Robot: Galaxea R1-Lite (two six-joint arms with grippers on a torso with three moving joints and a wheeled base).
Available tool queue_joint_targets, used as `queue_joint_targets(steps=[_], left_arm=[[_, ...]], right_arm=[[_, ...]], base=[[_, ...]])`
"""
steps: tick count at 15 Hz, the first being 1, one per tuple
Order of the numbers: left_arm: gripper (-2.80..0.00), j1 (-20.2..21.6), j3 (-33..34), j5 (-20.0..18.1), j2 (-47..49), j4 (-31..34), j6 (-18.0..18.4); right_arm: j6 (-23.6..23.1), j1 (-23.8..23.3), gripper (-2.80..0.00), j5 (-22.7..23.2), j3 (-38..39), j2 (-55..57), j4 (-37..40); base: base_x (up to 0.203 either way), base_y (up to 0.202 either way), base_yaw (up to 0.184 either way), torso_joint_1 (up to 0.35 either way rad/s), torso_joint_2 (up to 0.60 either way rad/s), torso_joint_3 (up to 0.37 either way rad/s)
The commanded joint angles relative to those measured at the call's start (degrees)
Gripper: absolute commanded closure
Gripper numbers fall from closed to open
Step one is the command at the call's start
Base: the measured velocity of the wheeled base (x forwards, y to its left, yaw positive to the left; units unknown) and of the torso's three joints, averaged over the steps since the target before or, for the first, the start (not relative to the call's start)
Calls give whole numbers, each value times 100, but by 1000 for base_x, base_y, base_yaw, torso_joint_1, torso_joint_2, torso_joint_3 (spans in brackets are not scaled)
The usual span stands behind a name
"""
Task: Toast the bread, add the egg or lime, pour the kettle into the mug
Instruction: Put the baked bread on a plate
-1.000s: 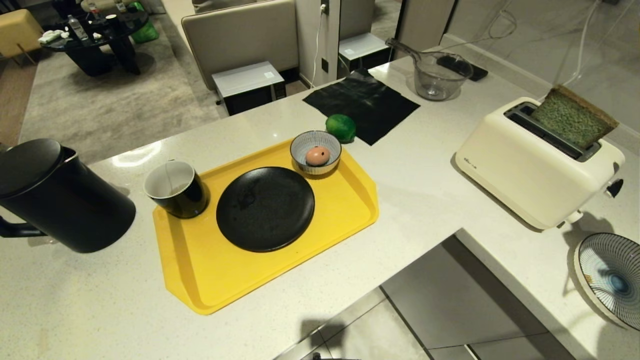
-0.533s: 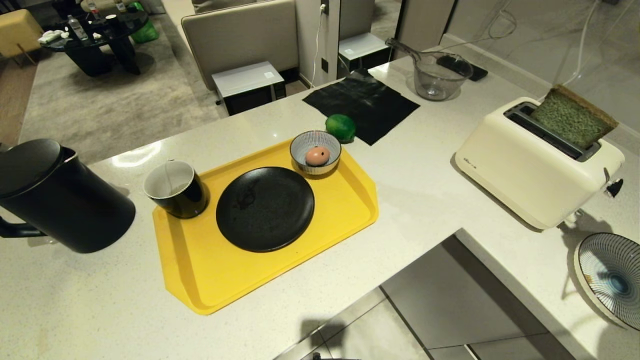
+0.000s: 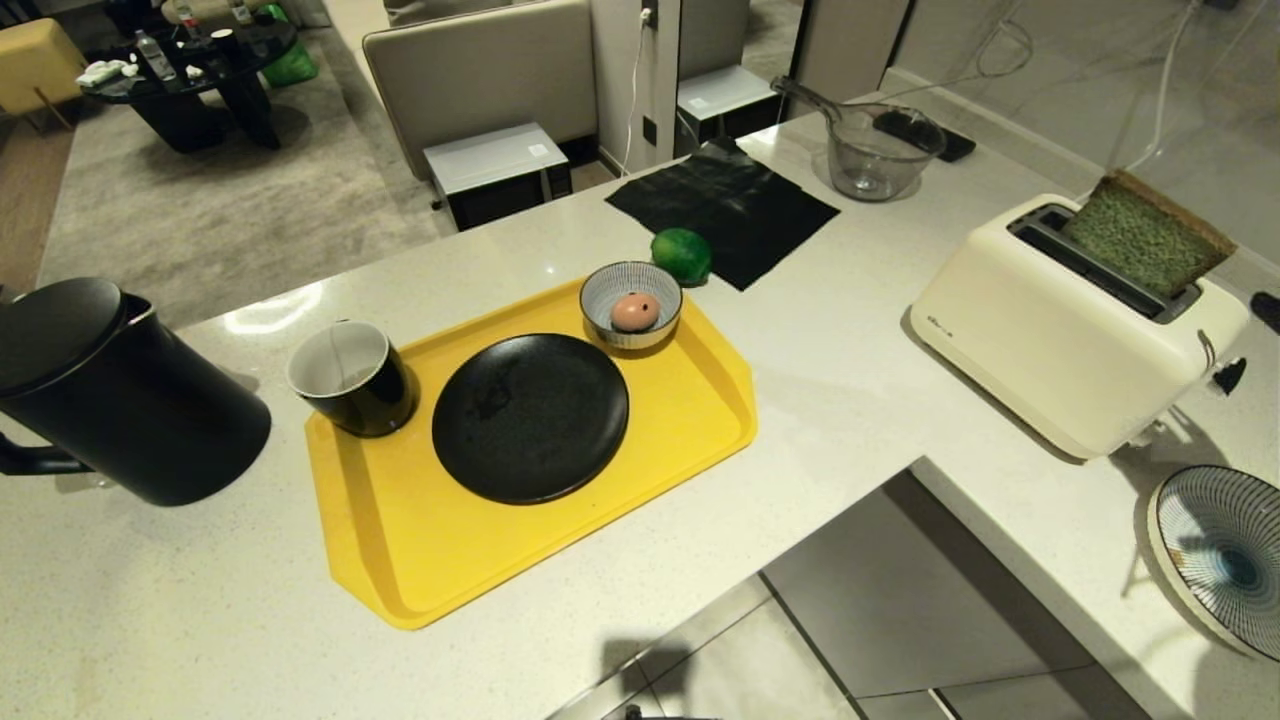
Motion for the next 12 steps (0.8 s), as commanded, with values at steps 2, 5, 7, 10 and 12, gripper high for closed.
queue_joint_targets(steps=[2,5,7,10,12], left_arm=[[0,7,0,0,4,5,0],[0,2,8,0,-1,1,0],[0,5,6,0,3,-1,0],[0,1,4,0,-1,3,0],[0,5,6,0,-4,5,0]], right_arm=[[-11,339,-280,14,-104,419,-36],[-25,500,-280,14,-74,621,-69],[-79,522,-280,5,-179,709,-72],[-93,647,-280,-311,-448,864,-48],[-76,827,-280,-569,-577,993,-45]], base=[[0,0,0,0,0,0],[0,0,0,0,0,0],[0,0,0,0,0,0],[0,0,0,0,0,0],[0,0,0,0,0,0]])
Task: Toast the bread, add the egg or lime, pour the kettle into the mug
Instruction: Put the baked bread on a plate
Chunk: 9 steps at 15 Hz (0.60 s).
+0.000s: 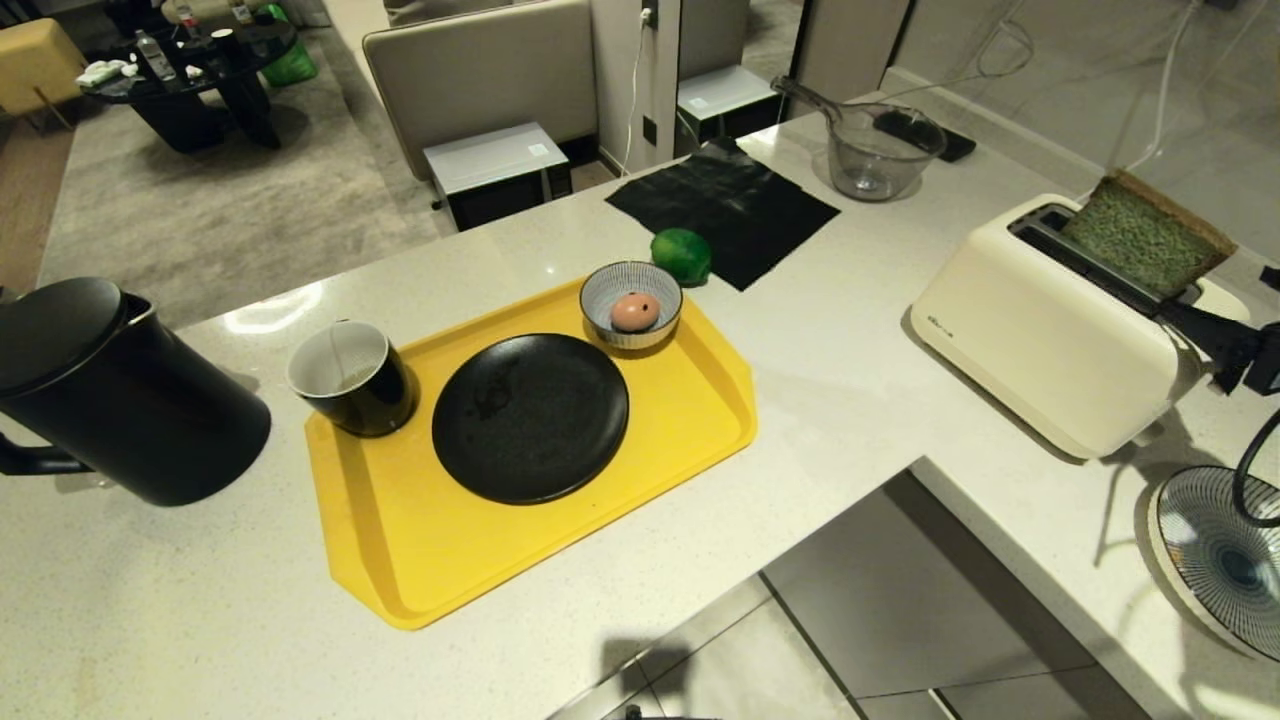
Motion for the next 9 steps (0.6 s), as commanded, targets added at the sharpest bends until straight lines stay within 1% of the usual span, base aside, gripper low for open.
queue_joint_targets(steps=[1,3,5,7,9], left_arm=[[0,-3,0,1,5,-2,1],[0,4,6,1,-4,2,1],[0,2,7,1,5,2,1],[0,2,0,1,-4,2,1],[0,0,0,1,-4,2,1]], right_arm=[[11,171,-280,-60,-133,200,-23],[72,273,-280,-70,-219,257,13],[119,273,-280,-82,-340,266,14],[129,273,-280,-275,-461,275,14],[129,273,-280,-307,-525,275,14]], base=[[0,0,0,0,0,0],[0,0,0,0,0,0],[0,0,0,0,0,0],[0,0,0,0,0,0],[0,0,0,0,0,0]])
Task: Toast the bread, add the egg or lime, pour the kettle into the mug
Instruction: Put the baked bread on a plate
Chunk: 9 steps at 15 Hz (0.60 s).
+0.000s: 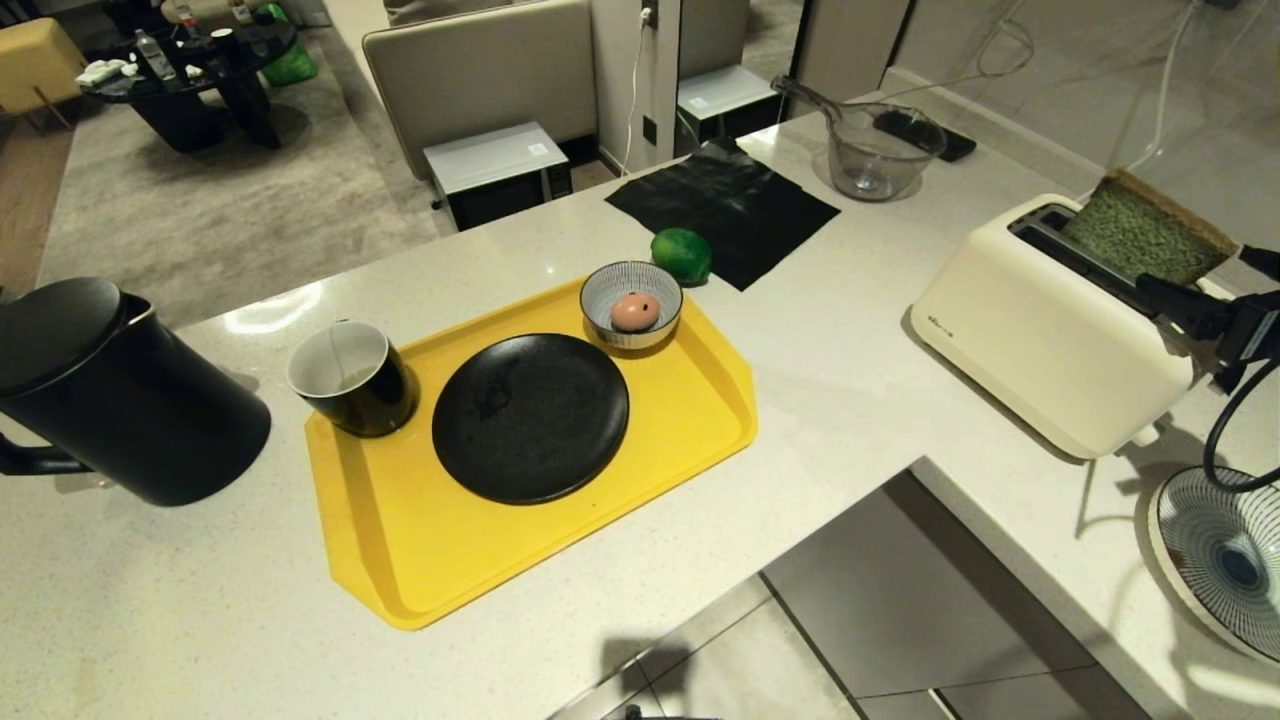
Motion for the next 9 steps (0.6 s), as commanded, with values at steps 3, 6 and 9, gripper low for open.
queue_joint_targets(steps=[3,6,9], left_arm=[[0,0,2,0,3,2,1],[0,7,4,0,3,-1,1],[0,6,0,0,-4,2,1]], right_arm=[[-6,62,-280,6,-81,35,-33],[-6,64,-280,6,-262,177,-41],[-6,99,-280,6,-422,295,-50]], base=[[0,0,0,0,0,0],[0,0,0,0,0,0],[0,0,0,0,0,0]])
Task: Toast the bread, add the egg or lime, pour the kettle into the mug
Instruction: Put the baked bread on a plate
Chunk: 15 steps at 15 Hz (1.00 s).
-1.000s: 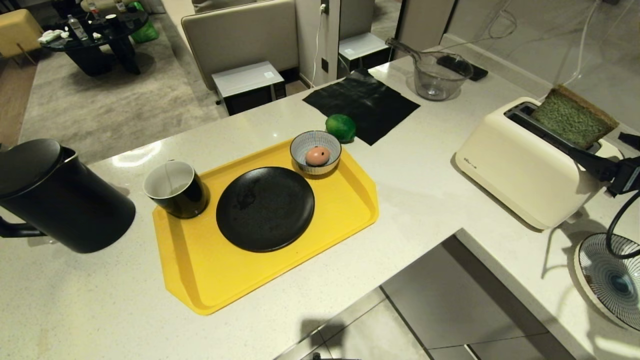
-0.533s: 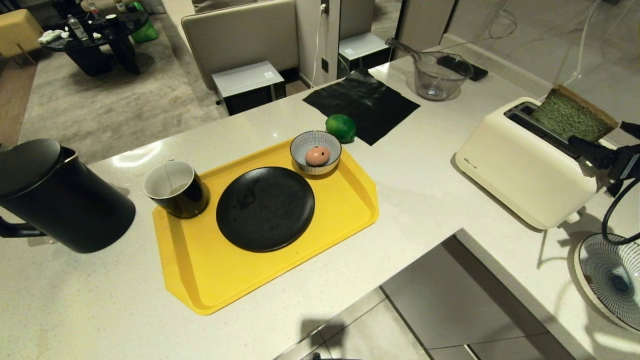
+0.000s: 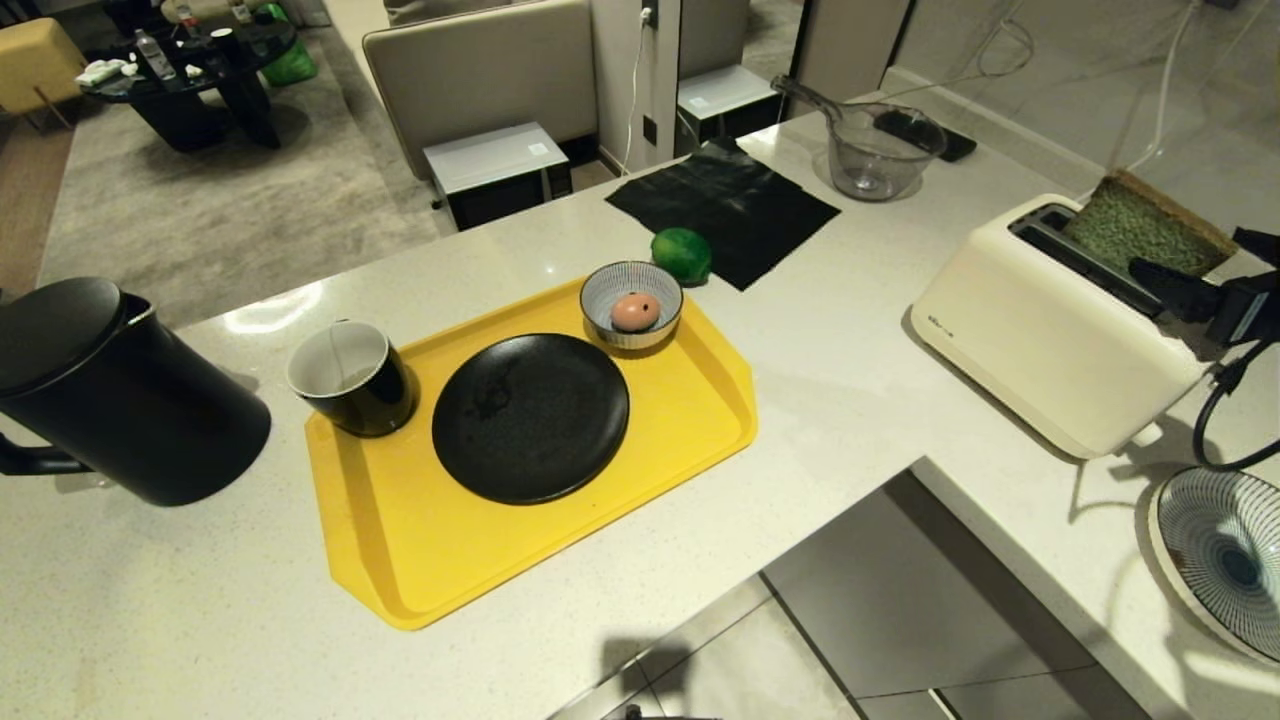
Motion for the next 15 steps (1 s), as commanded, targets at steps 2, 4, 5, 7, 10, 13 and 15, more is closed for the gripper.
queue_joint_targets(steps=[2,4,5,7,10,13,15], left_arm=[[0,6,8,0,-4,2,2],[0,3,5,0,-4,-2,2],[0,7,0,0,-4,2,2],[0,0,8,0,-4,1,2],[0,7,6,0,-1,2,2],[0,1,3,0,-4,1,2],[0,1,3,0,-1,-1,2]], right_arm=[[-6,40,-280,20,-186,176,-45],[-6,40,-280,-23,-264,240,-49],[-6,40,0,-63,-283,250,-49],[19,49,0,-77,-320,277,-55],[161,43,0,-94,-321,268,-85],[221,49,0,-94,-286,236,-174],[423,57,0,-94,-245,202,-506]], base=[[0,0,0,0,0,0],[0,0,0,0,0,0],[0,0,0,0,0,0],[0,0,0,0,0,0],[0,0,0,0,0,0],[0,0,0,0,0,0],[0,0,0,0,0,0]])
